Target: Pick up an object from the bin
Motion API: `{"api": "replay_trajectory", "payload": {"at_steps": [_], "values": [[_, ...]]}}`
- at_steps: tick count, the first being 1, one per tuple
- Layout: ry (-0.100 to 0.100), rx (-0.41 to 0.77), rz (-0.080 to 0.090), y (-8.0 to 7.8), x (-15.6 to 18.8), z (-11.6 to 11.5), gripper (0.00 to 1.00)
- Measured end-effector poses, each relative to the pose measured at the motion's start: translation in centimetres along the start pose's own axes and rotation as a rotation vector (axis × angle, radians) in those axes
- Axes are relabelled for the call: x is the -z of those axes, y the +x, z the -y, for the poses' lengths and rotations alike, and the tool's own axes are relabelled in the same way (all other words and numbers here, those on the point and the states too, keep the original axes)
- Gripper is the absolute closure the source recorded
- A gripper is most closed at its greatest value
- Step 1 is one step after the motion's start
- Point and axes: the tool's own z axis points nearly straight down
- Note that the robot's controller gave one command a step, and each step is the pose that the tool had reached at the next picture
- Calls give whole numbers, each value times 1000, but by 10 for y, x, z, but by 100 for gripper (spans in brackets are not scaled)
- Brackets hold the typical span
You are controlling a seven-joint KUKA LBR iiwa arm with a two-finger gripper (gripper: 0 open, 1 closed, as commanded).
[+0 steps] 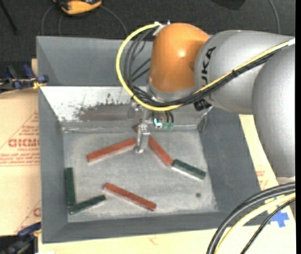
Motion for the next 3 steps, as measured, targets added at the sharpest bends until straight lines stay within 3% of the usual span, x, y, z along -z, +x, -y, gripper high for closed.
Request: {"api": "replay_trajectory", "payload": {"at_steps": [1, 2, 3], "values": [[-1, -1, 8, -2, 5, 0, 0], [1, 35, 13, 3, -61, -9, 0], [3, 75, 4, 6, -99, -10, 0]]}}
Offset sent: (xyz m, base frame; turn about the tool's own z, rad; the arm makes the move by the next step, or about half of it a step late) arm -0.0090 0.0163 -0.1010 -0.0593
